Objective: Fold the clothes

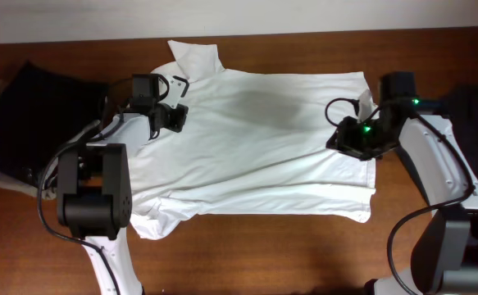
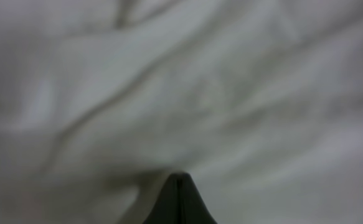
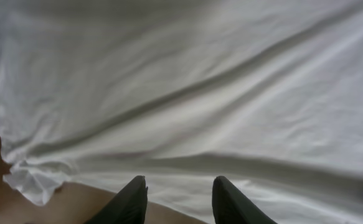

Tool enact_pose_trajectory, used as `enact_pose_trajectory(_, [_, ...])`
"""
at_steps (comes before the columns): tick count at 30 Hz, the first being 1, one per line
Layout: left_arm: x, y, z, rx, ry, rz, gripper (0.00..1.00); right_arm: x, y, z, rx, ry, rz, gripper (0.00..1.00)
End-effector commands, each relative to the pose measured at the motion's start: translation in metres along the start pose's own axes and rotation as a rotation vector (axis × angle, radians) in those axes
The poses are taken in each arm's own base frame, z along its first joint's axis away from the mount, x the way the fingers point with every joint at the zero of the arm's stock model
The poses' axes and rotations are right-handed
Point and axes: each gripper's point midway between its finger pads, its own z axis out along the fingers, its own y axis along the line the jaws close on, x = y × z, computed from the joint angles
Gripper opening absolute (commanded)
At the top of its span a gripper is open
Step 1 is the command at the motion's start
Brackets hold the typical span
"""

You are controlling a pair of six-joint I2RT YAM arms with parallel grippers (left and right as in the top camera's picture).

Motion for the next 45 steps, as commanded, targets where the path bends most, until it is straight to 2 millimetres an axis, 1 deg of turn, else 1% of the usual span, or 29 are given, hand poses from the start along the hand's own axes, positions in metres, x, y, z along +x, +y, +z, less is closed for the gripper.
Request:
enact_pose_trajectory(1, [0.049,0.051,0.015,-0.160,0.120,-0.112,0.00,0.005,0.015,0.002,-0.014,0.011,-0.059,0.39])
enact_pose_trajectory(2, [0.055,0.065,0.012,-0.211,0.134,-0.143,0.00,0.006,0.014,0.003,-0.002,0.016,-0.059,0.39])
enact_pose_trajectory(3, [0.062,0.085,0.006,-0.266,0.141,-0.197,0.00,0.010,0.007,0.002,0.036,0.028,-0.050,0.39])
enact_pose_trajectory(4, [0.064,0.096,0.002,-0.271,0.132,-0.240,0.00,0.014,0.000,0.002,0.076,0.042,-0.041,0.39])
enact_pose_trajectory(7, [0.054,0.106,-0.006,-0.179,0.085,-0.292,0.00,0.035,-0.037,0.000,0.271,0.105,0.039,0.39])
enact_pose_trajectory(10, [0.045,0.115,-0.013,-0.215,0.092,-0.318,0.00,0.068,-0.056,0.011,0.329,0.197,0.142,0.39])
enact_pose_trajectory(12, [0.041,0.120,-0.016,-0.239,0.094,-0.351,0.00,0.085,-0.064,0.019,0.343,0.240,0.181,0.39])
enact_pose_trajectory(13, [0.038,0.122,-0.018,-0.243,0.092,-0.357,0.00,0.091,-0.066,0.024,0.338,0.253,0.184,0.39])
enact_pose_trajectory(15, [0.033,0.121,-0.020,-0.235,0.091,-0.356,0.00,0.106,-0.072,0.032,0.338,0.294,0.195,0.32])
enact_pose_trajectory(18, [0.036,0.119,-0.020,-0.230,0.106,-0.358,0.00,0.124,-0.082,0.043,0.355,0.326,0.223,0.32])
enact_pose_trajectory(21, [0.037,0.119,-0.020,-0.229,0.110,-0.358,0.00,0.137,-0.097,0.066,0.357,0.296,0.263,0.32])
enact_pose_trajectory(23, [0.037,0.118,-0.020,-0.228,0.111,-0.359,0.00,0.147,-0.103,0.076,0.352,0.292,0.274,0.32])
enact_pose_trajectory(25, [0.037,0.118,-0.020,-0.228,0.111,-0.358,0.00,0.150,-0.105,0.077,0.354,0.297,0.279,0.31])
enact_pose_trajectory(26, [0.037,0.118,-0.020,-0.228,0.111,-0.358,0.00,0.151,-0.105,0.077,0.355,0.299,0.279,0.26])
enact_pose_trajectory(27, [0.037,0.118,-0.020,-0.228,0.112,-0.359,0.00,0.152,-0.105,0.077,0.354,0.306,0.281,0.18])
enact_pose_trajectory(28, [0.037,0.118,-0.020,-0.228,0.113,-0.359,0.00,0.157,-0.104,0.075,0.359,0.324,0.288,0.14])
enact_pose_trajectory(30, [0.038,0.118,-0.020,-0.227,0.117,-0.359,0.00,0.168,-0.103,0.069,0.364,0.370,0.299,0.15])
enact_pose_trajectory(31, [0.038,0.118,-0.020,-0.226,0.119,-0.357,0.00,0.165,-0.102,0.068,0.356,0.358,0.278,0.16])
enact_pose_trajectory(33, [0.039,0.117,-0.020,-0.226,0.120,-0.357,0.00,0.145,-0.090,0.059,0.316,0.284,0.216,0.22])
enact_pose_trajectory(34, [0.039,0.117,-0.021,-0.224,0.126,-0.358,0.00,0.133,-0.084,0.051,0.301,0.230,0.195,0.27])
enact_pose_trajectory(35, [0.039,0.117,-0.022,-0.222,0.133,-0.360,0.00,0.121,-0.080,0.043,0.301,0.171,0.191,0.39])
enact_pose_trajectory(36, [0.038,0.117,-0.023,-0.221,0.135,-0.360,0.00,0.118,-0.081,0.040,0.310,0.150,0.204,0.44])
enact_pose_trajectory(37, [0.037,0.117,-0.023,-0.221,0.135,-0.361,0.00,0.117,-0.085,0.038,0.329,0.138,0.223,0.46])
enact_pose_trajectory(38, [0.035,0.118,-0.024,-0.222,0.133,-0.360,0.00,0.116,-0.093,0.037,0.364,0.128,0.250,0.52])
enact_pose_trajectory(39, [0.034,0.118,-0.025,-0.222,0.131,-0.360,0.00,0.114,-0.102,0.037,0.406,0.113,0.275,0.54])
enact_pose_trajectory(42, [0.034,0.117,-0.026,-0.220,0.138,-0.361,0.00,0.107,-0.107,0.045,0.406,0.103,0.286,0.52])
enact_pose_trajectory(43, [0.035,0.117,-0.026,-0.219,0.143,-0.362,0.00,0.107,-0.112,0.047,0.431,0.103,0.321,0.45])
enact_pose_trajectory(44, [0.036,0.116,-0.026,-0.218,0.146,-0.363,0.00,0.109,-0.117,0.048,0.460,0.107,0.341,0.34])
enact_pose_trajectory(45, [0.036,0.116,-0.026,-0.218,0.147,-0.363,0.00,0.109,-0.119,0.050,0.468,0.111,0.340,0.29])
